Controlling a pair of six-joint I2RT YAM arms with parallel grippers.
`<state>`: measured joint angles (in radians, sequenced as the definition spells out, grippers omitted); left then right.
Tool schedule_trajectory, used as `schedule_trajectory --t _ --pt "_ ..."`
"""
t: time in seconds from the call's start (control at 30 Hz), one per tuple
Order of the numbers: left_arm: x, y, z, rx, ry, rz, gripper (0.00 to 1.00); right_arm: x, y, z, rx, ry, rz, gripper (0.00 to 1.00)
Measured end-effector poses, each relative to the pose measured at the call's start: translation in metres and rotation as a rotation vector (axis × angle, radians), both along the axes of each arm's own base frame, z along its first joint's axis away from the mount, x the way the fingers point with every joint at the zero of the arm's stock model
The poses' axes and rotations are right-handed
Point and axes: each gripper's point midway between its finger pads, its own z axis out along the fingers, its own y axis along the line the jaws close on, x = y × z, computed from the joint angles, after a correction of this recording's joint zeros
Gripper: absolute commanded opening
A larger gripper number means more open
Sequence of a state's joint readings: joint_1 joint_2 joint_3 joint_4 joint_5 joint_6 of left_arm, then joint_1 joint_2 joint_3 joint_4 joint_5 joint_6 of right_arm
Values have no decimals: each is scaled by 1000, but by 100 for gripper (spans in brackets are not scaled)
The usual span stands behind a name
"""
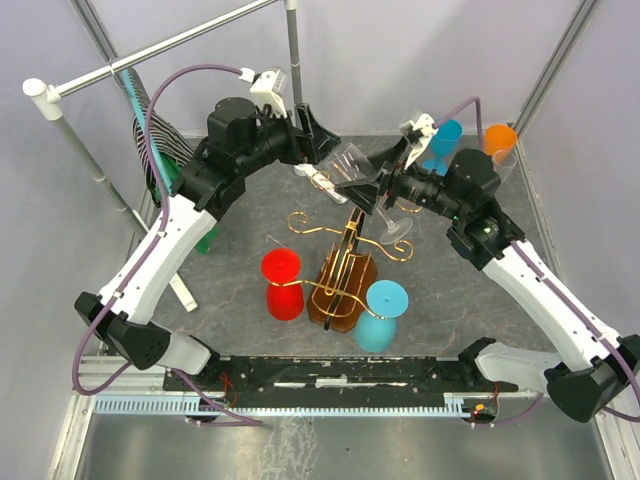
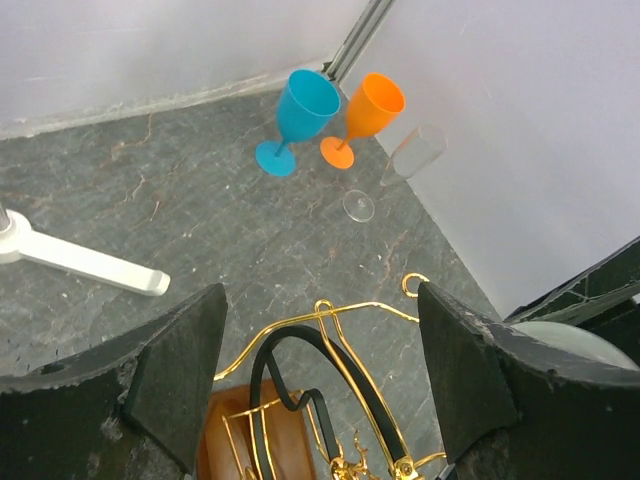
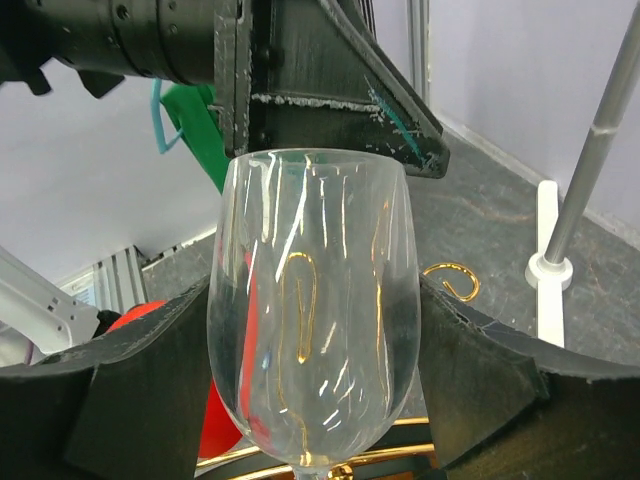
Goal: Take the wine glass off the wine glass rack
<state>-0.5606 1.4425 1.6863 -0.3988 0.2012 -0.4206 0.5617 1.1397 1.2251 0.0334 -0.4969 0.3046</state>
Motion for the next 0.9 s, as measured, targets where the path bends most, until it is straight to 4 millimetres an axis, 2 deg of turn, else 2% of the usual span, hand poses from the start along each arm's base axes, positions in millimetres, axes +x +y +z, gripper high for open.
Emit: schedule_trajectory --t 0.17,0.37,0.53,0.73,0.9 --pt "0 3 -1 1 27 27 84 2 9 -10 -38 -4 -5 65" --pt "2 8 4 0 21 56 85 -3 13 3 -34 -56 -9 65" --pt "7 17 -6 34 49 118 87 -9 5 15 -20 -93 -29 65" --pt "5 17 -10 43 65 112 87 -19 -3 33 12 -138 -37 64" --pt "-2 10 -9 25 78 72 86 -8 10 25 8 -127 -25 64"
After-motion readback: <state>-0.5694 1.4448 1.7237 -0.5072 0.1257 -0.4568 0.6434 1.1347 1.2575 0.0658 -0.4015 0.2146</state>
